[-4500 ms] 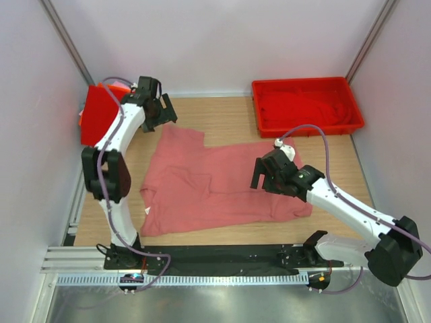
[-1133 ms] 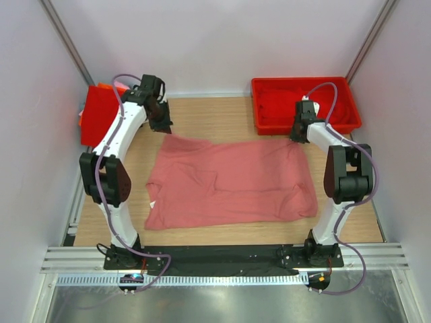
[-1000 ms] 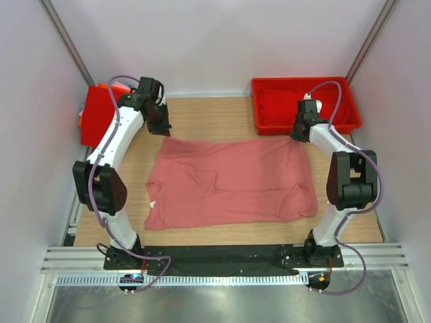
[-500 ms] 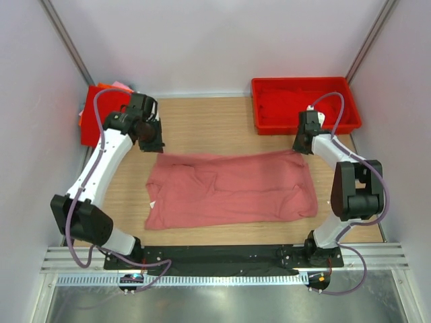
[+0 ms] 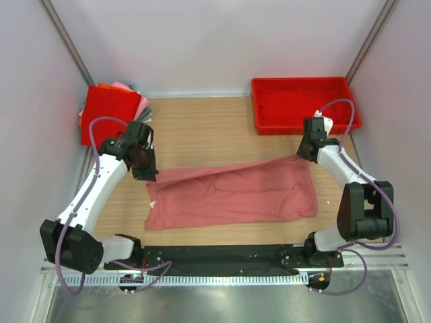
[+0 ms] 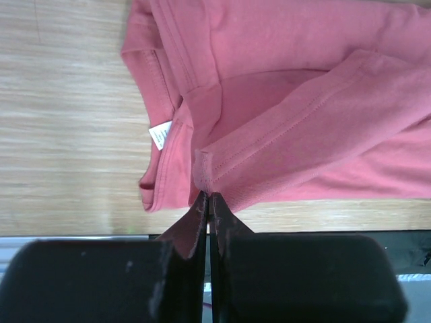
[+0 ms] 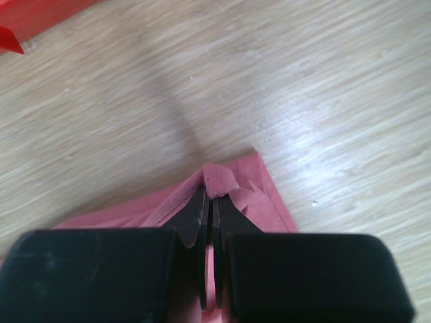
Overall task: Fold and stack the t-shirts
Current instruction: Fold the tshirt
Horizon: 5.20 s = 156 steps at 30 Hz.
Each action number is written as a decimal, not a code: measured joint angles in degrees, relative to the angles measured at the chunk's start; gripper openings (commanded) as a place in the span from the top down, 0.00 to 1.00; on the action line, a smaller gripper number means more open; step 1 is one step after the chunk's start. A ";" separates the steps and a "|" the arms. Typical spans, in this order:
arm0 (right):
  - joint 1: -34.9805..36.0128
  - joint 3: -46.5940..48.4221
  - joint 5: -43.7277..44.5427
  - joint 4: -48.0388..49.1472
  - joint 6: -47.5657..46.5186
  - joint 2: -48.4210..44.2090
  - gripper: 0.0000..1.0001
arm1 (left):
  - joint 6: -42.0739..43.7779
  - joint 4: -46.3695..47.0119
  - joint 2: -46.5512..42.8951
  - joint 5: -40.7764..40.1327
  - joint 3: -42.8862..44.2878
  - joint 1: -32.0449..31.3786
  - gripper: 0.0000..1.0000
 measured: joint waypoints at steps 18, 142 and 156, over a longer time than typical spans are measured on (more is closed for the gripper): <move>0.00 -9.81 6.40 -7.02 9.03 -5.31 0.00 | -2.34 -4.33 -8.02 -0.76 -6.29 -0.07 0.49; 19.21 74.55 -19.30 -1.86 -3.19 61.51 0.03 | -6.08 7.98 -32.13 6.78 -16.20 -1.77 0.00; 35.69 4.85 -16.00 12.72 7.56 -10.40 0.11 | -22.45 8.57 -24.96 0.63 -24.30 -15.50 0.16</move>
